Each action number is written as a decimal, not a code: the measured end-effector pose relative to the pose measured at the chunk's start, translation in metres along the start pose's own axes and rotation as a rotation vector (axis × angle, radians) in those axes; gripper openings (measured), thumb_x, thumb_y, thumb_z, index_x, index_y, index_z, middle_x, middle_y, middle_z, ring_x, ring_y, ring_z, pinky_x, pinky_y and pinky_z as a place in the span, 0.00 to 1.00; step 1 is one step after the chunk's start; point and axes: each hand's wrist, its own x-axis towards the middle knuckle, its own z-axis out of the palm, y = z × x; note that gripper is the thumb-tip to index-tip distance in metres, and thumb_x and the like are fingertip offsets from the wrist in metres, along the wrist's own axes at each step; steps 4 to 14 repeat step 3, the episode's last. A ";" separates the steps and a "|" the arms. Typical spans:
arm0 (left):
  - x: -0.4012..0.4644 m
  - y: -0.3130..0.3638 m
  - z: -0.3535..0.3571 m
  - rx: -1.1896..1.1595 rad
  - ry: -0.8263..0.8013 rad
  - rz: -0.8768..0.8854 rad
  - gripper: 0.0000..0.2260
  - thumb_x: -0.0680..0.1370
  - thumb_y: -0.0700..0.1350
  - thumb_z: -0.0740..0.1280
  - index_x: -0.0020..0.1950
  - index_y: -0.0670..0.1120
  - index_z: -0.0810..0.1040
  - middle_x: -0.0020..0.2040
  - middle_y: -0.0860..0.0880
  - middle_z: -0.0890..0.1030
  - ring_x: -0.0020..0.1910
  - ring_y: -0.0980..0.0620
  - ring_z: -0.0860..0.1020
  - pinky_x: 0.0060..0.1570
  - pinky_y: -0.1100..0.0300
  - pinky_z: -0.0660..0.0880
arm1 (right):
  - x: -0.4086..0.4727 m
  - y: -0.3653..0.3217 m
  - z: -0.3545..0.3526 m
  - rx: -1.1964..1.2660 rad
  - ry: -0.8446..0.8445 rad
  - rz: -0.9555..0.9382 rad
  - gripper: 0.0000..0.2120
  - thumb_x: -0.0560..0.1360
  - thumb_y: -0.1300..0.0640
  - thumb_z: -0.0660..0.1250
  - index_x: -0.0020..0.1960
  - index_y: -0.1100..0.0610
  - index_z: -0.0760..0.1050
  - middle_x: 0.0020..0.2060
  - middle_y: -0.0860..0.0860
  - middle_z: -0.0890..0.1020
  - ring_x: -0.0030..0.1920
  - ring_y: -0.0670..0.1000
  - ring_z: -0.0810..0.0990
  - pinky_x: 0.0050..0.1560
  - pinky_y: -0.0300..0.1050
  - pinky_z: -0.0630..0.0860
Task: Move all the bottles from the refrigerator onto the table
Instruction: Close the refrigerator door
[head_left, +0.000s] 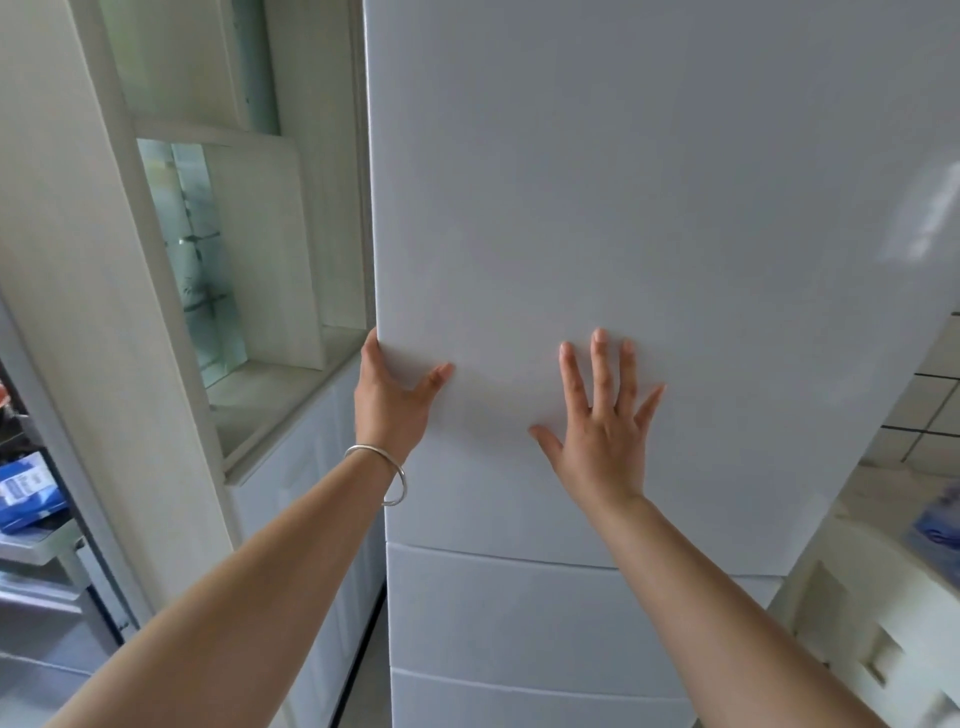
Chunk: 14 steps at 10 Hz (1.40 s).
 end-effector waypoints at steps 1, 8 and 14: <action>0.000 0.003 -0.003 0.034 -0.009 -0.006 0.30 0.67 0.49 0.76 0.65 0.50 0.67 0.57 0.53 0.78 0.54 0.51 0.76 0.52 0.62 0.70 | -0.001 -0.003 -0.007 0.021 -0.013 0.013 0.47 0.63 0.48 0.77 0.74 0.54 0.57 0.74 0.54 0.53 0.73 0.61 0.51 0.60 0.75 0.60; -0.022 0.011 -0.017 0.123 0.069 0.096 0.30 0.71 0.44 0.72 0.70 0.47 0.65 0.64 0.47 0.71 0.62 0.50 0.71 0.59 0.60 0.68 | -0.021 -0.008 -0.027 0.089 -0.013 0.015 0.39 0.62 0.53 0.77 0.70 0.57 0.66 0.69 0.59 0.70 0.67 0.62 0.69 0.59 0.61 0.73; -0.022 0.011 -0.017 0.123 0.069 0.096 0.30 0.71 0.44 0.72 0.70 0.47 0.65 0.64 0.47 0.71 0.62 0.50 0.71 0.59 0.60 0.68 | -0.021 -0.008 -0.027 0.089 -0.013 0.015 0.39 0.62 0.53 0.77 0.70 0.57 0.66 0.69 0.59 0.70 0.67 0.62 0.69 0.59 0.61 0.73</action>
